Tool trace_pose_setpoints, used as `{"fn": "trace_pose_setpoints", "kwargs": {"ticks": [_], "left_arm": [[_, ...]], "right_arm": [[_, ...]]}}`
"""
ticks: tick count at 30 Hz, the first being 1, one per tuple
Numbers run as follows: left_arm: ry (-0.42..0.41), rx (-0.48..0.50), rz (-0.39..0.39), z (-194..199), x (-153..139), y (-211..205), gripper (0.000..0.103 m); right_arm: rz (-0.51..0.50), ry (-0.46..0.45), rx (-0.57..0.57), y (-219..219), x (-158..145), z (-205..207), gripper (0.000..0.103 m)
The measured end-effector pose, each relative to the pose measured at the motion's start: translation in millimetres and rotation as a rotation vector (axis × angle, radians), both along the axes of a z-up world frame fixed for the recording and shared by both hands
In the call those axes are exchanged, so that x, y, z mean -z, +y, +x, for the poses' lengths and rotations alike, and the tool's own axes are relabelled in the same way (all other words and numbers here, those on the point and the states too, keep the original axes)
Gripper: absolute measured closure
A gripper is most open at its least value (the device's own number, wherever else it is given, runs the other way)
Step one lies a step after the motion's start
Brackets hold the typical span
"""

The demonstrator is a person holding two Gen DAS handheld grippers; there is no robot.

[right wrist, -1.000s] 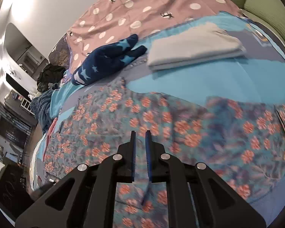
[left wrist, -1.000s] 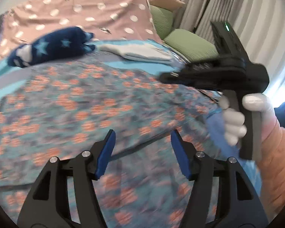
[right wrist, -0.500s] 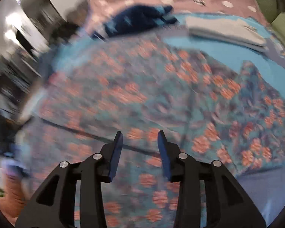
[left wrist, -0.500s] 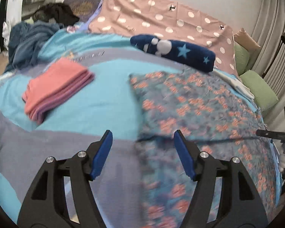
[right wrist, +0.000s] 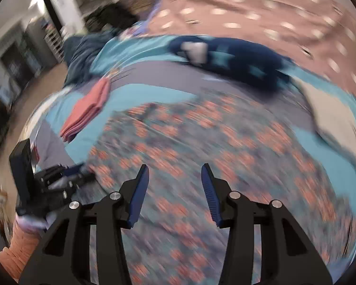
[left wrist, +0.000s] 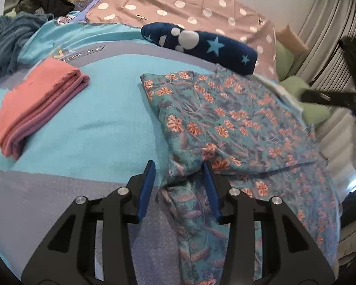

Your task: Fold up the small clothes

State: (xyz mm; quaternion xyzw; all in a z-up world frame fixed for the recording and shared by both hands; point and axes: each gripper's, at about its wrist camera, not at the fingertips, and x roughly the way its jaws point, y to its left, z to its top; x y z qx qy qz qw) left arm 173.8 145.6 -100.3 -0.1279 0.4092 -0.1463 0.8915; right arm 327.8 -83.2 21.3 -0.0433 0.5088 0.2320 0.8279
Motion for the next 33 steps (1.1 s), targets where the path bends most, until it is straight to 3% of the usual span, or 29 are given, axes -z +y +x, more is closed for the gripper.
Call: {"fn": "trace_pose_setpoints", "kwargs": {"ticks": [8,11,14,20,21,22,23,24,26,30,33], "left_arm": [[0.005,-0.018,-0.155,0.1,10.2,19.3,0.07],[0.015,-0.019,-0.213,2.2,12.9,25.7,0.071],[0.013,-0.017,-0.215,2.1,12.7,25.4,0.072],[0.017,-0.005,-0.235,2.9,14.0,26.2,0.075],[0.018,-0.004,-0.238,3.0,14.1,26.6,0.077],[0.018,-0.002,-0.24,3.4,14.2,26.3,0.079],[0.021,-0.003,-0.239,4.3,14.6,26.1,0.087],[0.022,-0.009,-0.235,4.4,14.7,25.9,0.091],[0.01,-0.045,-0.217,0.9,12.9,26.3,0.093],[-0.007,-0.118,-0.184,-4.1,11.0,28.7,0.093],[0.027,-0.112,-0.227,-1.2,17.4,32.0,0.093]], "right_arm": [[-0.123,0.062,-0.193,140.5,43.4,54.9,0.056],[-0.157,0.076,-0.234,171.2,51.3,71.1,0.056],[-0.212,0.113,-0.272,194.0,60.6,86.2,0.056],[-0.408,0.12,-0.369,231.5,83.1,86.6,0.056],[-0.433,0.125,-0.369,234.4,87.6,86.6,0.06],[-0.456,0.127,-0.374,236.9,91.4,86.2,0.084],[-0.465,0.125,-0.382,238.3,93.5,85.3,0.099],[-0.48,0.105,-0.377,239.6,93.6,84.3,0.1],[-0.442,0.074,-0.321,237.4,86.5,86.8,0.1],[-0.273,0.046,-0.241,232.8,68.8,98.2,0.102],[-0.276,0.103,-0.25,231.6,86.7,103.5,0.101]]}}
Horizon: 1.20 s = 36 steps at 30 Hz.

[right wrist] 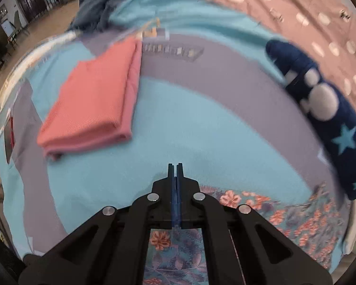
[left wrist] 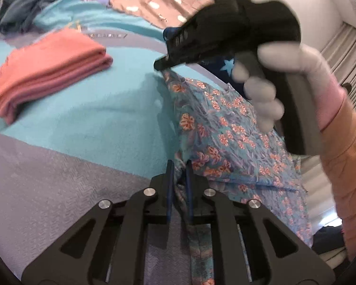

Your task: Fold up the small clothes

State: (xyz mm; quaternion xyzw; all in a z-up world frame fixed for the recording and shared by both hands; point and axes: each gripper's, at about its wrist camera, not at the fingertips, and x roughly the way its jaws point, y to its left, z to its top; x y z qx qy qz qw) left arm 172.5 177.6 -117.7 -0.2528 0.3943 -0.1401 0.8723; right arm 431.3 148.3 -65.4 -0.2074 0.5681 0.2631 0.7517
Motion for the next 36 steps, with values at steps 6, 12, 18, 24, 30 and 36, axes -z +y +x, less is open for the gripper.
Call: {"fn": "trace_pose_setpoints", "kwargs": {"ticks": [6,12,18,24,30,36], "left_arm": [[-0.004,0.003,-0.014,-1.3,-1.3,-0.1,0.09],[-0.031,-0.019,-0.034,-8.7,-4.5,7.1,0.09],[-0.18,-0.01,-0.035,-16.3,-50.1,4.7,0.091],[-0.002,0.072,0.237,40.8,-30.8,-60.5,0.088],[0.043,0.042,0.345,47.4,-24.4,-75.8,0.087],[-0.025,0.045,0.381,33.3,-52.0,-104.8,0.063]], "right_arm": [[0.173,-0.075,0.139,-58.7,-36.0,0.9,0.091],[0.248,-0.083,0.272,-180.1,-54.9,-43.7,0.088],[0.339,-0.011,0.431,-296.0,-23.2,-125.7,0.087],[0.426,-0.039,0.511,-327.7,4.2,-145.5,0.084],[0.482,-0.081,0.533,-360.9,-15.0,-176.4,0.083],[0.458,-0.255,0.791,-496.1,-35.8,-207.4,0.079]]}}
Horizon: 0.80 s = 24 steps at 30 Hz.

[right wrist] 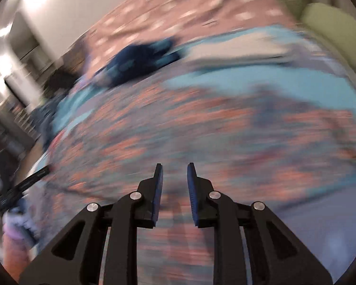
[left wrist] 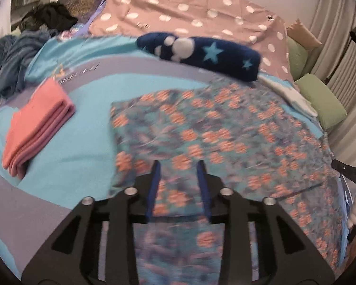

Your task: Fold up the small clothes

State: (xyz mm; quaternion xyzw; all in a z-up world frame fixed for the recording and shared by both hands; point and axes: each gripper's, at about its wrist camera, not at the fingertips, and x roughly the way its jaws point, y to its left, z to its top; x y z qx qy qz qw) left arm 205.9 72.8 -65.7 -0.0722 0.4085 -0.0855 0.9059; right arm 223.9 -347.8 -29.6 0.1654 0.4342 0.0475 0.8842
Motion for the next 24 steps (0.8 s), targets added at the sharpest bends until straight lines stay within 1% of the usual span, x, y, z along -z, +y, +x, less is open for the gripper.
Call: {"fn": "trace_pose_setpoints", "kwargs": {"ticks": [1,3,5,8,9,10,11,14,16,21,24], "left_arm": [[-0.01,0.014,0.004,-0.4,-4.6,-9.3,0.061],[-0.016,0.049,0.011,0.8,-10.0,-31.3,0.057],[-0.009,0.091,0.015,2.0,-9.8,-57.5,0.053],[0.012,0.141,0.022,6.9,-3.9,-89.3,0.051],[0.017,0.154,0.025,7.2,-2.1,-97.8,0.051],[0.021,0.171,0.032,7.4,-0.4,-109.0,0.051],[0.022,0.186,0.037,7.0,1.3,-117.8,0.05],[0.03,0.22,0.055,5.3,7.7,-139.9,0.047],[0.042,0.231,0.061,5.6,12.9,-149.3,0.047],[0.064,0.244,0.072,9.2,23.7,-163.7,0.046],[0.064,0.245,0.068,10.9,24.7,-167.2,0.045]], "right_arm": [[-0.028,-0.004,0.06,-24.4,-1.5,-6.8,0.072],[-0.086,0.015,0.181,-72.6,-0.4,-23.1,0.065],[-0.109,0.039,0.264,-112.0,3.9,-40.5,0.064],[-0.145,0.051,0.316,-142.9,13.2,-56.2,0.059],[-0.172,0.056,0.322,-148.0,16.5,-57.1,0.056],[-0.204,0.06,0.32,-150.3,19.6,-58.1,0.05],[-0.235,0.061,0.31,-151.2,21.5,-58.2,0.048],[-0.321,0.053,0.258,-148.9,27.3,-57.8,0.048],[-0.366,0.045,0.253,-149.9,29.3,-59.3,0.048],[-0.45,0.049,0.254,-157.8,37.4,-51.8,0.048],[-0.479,0.055,0.203,-153.4,41.3,-44.0,0.048]]}}
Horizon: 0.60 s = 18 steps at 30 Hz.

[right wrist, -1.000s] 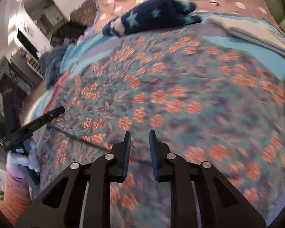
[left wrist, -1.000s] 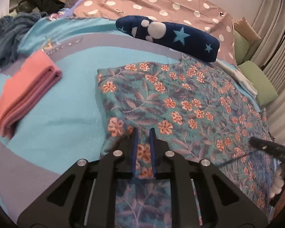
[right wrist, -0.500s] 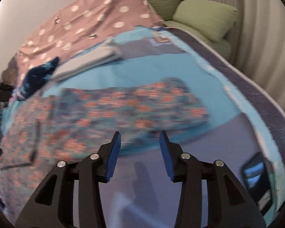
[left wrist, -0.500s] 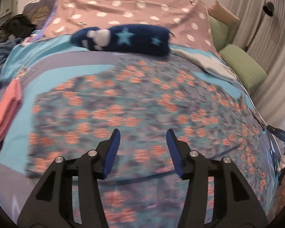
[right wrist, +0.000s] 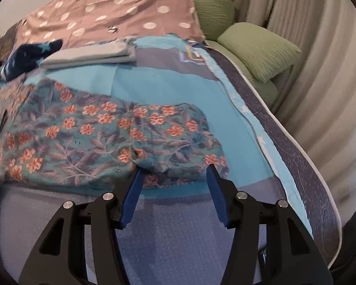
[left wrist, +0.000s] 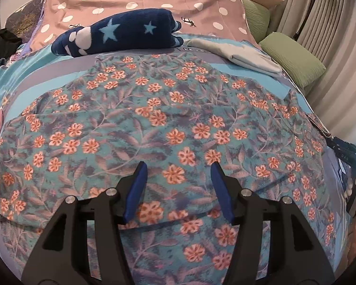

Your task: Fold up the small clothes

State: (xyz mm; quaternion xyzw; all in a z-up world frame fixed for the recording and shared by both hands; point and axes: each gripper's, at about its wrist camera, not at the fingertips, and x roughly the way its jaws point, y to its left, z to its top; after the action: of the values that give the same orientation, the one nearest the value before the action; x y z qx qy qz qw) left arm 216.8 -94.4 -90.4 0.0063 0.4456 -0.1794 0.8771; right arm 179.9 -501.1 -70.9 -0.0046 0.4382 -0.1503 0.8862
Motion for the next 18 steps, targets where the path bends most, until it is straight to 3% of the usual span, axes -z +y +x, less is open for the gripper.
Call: {"fn": "trace_pose_setpoints", "kwargs": {"ticks": [5,6,7,9,13,18], "left_arm": [[-0.007,0.006,0.011,1.4,4.1,-4.1,0.044],[-0.008,0.007,0.011,0.7,4.6,-4.2,0.044],[-0.01,0.007,0.008,0.6,4.7,-3.8,0.044],[-0.009,0.01,-0.008,0.0,4.5,-1.4,0.044],[-0.002,0.016,-0.056,-0.6,4.8,6.2,0.044],[0.016,0.014,-0.156,-3.9,1.8,19.6,0.045]], "right_arm": [[-0.056,0.001,-0.048,7.5,2.8,11.0,0.05],[-0.04,-0.001,-0.038,4.4,2.8,14.5,0.077],[0.002,-0.002,-0.031,-0.4,2.7,16.8,0.097],[0.091,-0.026,0.014,-9.3,-2.7,16.7,0.097],[0.284,-0.169,0.053,-14.5,-36.9,11.1,0.097],[0.522,-0.308,-0.091,30.0,-87.5,18.7,0.097]]}}
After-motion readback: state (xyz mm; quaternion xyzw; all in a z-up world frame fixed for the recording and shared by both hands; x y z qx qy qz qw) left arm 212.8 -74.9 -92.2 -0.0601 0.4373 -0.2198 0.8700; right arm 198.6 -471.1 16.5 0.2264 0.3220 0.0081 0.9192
